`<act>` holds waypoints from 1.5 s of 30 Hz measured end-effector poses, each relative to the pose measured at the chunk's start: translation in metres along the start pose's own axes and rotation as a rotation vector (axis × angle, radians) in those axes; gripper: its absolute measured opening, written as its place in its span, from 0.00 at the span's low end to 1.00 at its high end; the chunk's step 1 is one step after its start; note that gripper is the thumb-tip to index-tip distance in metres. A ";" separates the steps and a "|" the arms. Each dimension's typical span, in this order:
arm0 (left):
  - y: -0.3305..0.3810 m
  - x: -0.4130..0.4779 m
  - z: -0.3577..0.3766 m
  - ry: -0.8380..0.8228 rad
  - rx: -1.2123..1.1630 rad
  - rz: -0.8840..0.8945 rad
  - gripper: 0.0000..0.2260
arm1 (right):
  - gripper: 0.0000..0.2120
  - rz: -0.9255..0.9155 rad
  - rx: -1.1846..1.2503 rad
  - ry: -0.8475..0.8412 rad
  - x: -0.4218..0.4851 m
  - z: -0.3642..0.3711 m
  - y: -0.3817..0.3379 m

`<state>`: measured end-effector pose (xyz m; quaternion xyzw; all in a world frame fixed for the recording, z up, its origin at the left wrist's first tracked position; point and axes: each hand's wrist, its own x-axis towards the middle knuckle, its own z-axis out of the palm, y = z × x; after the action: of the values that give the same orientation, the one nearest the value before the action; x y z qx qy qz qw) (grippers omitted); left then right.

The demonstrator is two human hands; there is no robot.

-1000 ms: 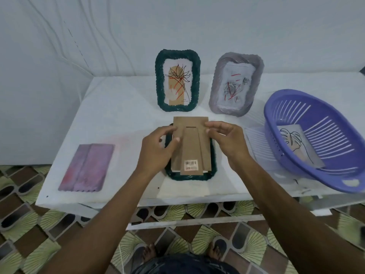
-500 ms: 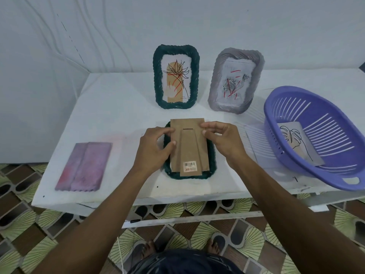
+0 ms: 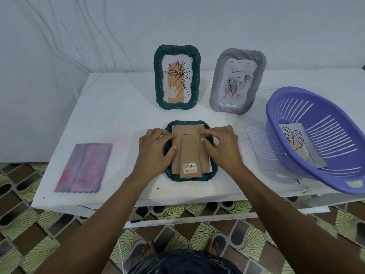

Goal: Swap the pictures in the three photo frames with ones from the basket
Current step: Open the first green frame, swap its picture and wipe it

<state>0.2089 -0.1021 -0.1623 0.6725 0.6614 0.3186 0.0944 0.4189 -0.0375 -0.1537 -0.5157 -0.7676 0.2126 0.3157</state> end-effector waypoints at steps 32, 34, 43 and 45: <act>-0.013 -0.010 -0.008 -0.139 -0.125 0.064 0.20 | 0.16 -0.102 -0.077 -0.230 -0.016 -0.020 0.016; -0.013 -0.010 -0.009 -0.141 -0.123 0.066 0.20 | 0.16 -0.100 -0.060 -0.236 -0.017 -0.021 0.016; -0.012 -0.016 -0.010 -0.162 -0.156 0.079 0.21 | 0.20 -0.100 -0.035 -0.340 -0.016 -0.026 0.015; -0.012 -0.016 -0.009 -0.157 -0.164 0.074 0.20 | 0.20 -0.086 -0.015 -0.338 -0.016 -0.026 0.015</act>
<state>0.1950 -0.1183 -0.1663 0.7092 0.5985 0.3214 0.1887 0.4510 -0.0470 -0.1496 -0.4419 -0.8326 0.2767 0.1871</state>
